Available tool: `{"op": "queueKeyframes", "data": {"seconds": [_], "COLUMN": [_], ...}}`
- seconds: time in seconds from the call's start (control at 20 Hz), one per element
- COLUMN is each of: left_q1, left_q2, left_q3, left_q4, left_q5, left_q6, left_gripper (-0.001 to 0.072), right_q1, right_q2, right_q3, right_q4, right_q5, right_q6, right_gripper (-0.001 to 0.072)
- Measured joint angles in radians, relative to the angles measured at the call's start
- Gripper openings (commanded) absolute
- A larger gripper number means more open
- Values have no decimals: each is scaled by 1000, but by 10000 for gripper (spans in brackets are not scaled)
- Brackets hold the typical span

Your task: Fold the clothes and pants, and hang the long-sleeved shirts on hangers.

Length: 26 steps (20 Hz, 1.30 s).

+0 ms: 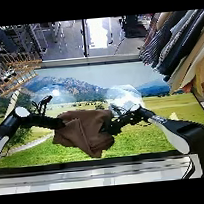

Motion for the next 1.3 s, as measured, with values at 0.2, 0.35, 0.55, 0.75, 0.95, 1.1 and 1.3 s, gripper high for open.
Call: {"op": "queueKeyframes", "data": {"seconds": [0.2, 0.35, 0.55, 0.75, 0.95, 1.1, 1.3], "left_q1": [0, 5, 27, 44, 48, 49, 49], "left_q2": [88, 166, 257, 302, 310, 311, 311], "left_q3": [0, 0, 0, 0, 0, 0, -1], "left_q4": [0, -1, -3, -3, -5, -5, -3], "left_q5": [-17, -22, -26, -23, -20, -20, -20], "left_q6": [7, 12, 14, 14, 14, 14, 14], "left_gripper": [10, 10, 10, 10, 10, 10, 10], "right_q1": [107, 142, 132, 58, 0, -23, -100], "right_q2": [-12, -7, 64, 173, 219, 230, 235], "right_q3": [11, 14, 15, 14, -10, -41, -58], "right_q4": [43, 50, -35, -224, -348, -403, -443], "right_q5": [-118, -163, -177, -147, -78, -53, -39], "right_q6": [55, 82, 118, 180, 232, 251, 270], "right_gripper": [16, 13, 14, 14, 622, 594, 586]}}
